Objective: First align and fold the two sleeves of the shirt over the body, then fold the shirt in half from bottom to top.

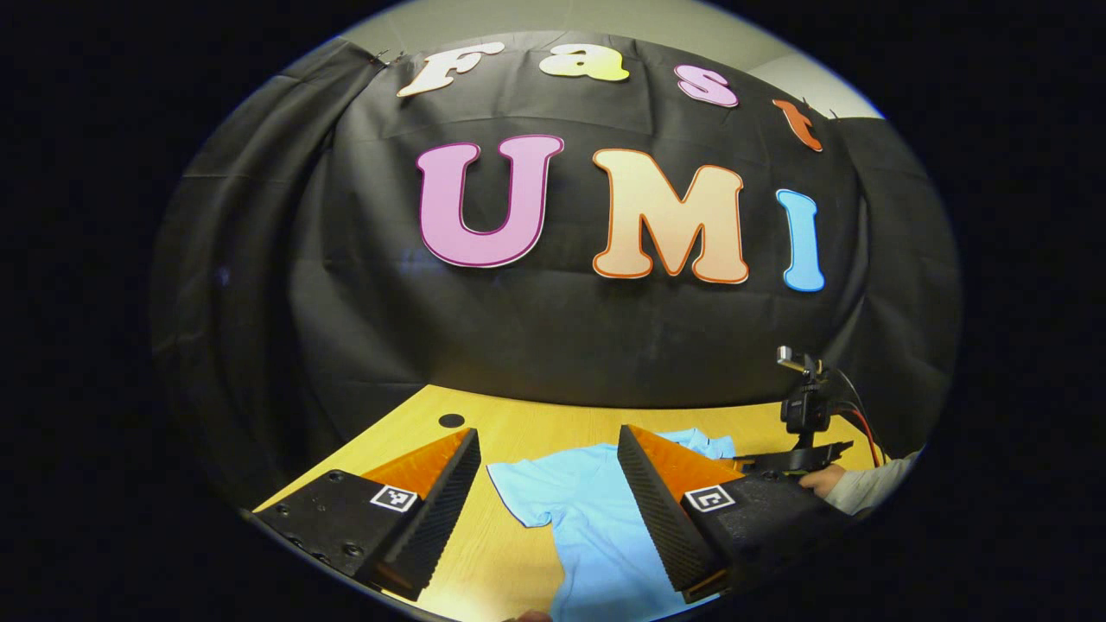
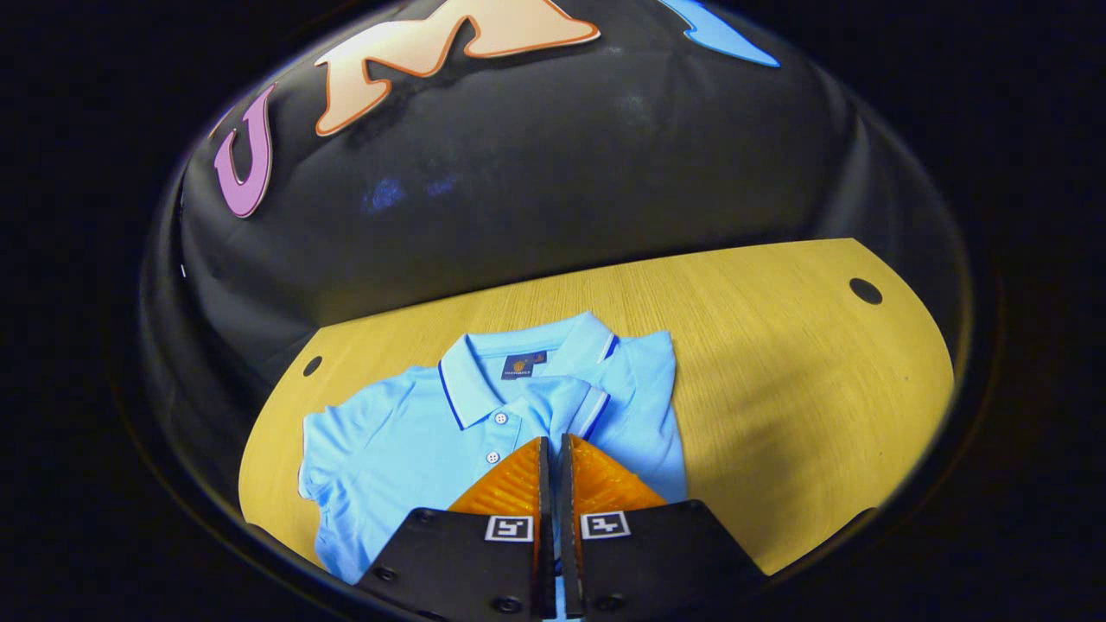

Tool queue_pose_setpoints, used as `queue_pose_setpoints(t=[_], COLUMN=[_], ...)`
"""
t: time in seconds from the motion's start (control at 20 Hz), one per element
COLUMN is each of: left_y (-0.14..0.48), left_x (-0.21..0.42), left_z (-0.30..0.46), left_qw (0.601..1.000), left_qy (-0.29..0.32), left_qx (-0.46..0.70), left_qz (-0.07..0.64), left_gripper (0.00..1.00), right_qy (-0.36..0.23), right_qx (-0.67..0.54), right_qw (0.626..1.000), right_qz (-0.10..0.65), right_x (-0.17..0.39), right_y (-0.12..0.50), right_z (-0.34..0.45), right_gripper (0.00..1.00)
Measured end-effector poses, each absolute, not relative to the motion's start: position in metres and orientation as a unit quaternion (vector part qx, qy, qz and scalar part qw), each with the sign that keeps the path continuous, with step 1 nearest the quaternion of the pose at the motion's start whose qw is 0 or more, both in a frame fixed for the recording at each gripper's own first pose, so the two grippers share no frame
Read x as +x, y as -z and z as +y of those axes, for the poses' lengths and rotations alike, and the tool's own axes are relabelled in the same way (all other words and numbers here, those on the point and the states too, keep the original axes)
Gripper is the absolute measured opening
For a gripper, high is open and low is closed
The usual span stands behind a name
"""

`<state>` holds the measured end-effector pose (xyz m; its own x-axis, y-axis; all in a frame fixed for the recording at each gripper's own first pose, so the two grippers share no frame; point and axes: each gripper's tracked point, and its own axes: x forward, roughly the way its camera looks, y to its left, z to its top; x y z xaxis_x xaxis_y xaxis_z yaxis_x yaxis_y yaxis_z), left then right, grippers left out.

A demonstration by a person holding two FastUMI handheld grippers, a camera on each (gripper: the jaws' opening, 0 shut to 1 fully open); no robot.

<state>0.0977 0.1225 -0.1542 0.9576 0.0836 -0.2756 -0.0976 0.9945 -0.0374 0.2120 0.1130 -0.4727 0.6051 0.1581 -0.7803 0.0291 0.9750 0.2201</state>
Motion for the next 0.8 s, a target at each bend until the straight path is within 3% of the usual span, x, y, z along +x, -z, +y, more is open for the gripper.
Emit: queue_pose_setpoints(t=[0.05, 0.1, 0.3, 0.4, 0.8], left_y=[0.159, 0.164, 0.186, 0.209, 0.331], left_x=[0.103, 0.108, 0.137, 0.154, 0.197], left_z=[0.124, 0.126, 0.134, 0.141, 0.168], left_qw=[0.989, 0.988, 0.988, 0.986, 0.962], left_qy=[-0.048, -0.05, -0.054, -0.061, -0.092], left_qx=[-0.024, -0.024, -0.022, -0.028, -0.038], left_qz=[0.141, 0.143, 0.14, 0.153, 0.254], left_gripper=[0.96, 0.96, 0.95, 0.95, 0.95], right_qy=[-0.035, -0.037, -0.064, -0.083, -0.087], right_qx=[0.104, 0.105, 0.097, 0.085, 0.088], right_qw=[0.888, 0.887, 0.9, 0.908, 0.906], right_qz=[0.447, 0.449, 0.42, 0.401, 0.406], right_x=[0.211, 0.208, 0.2, 0.187, 0.121], right_y=[0.476, 0.474, 0.434, 0.407, 0.358], right_z=[0.116, 0.117, 0.121, 0.12, 0.092], right_gripper=[0.07, 0.16, 1.0, 0.94, 0.98])
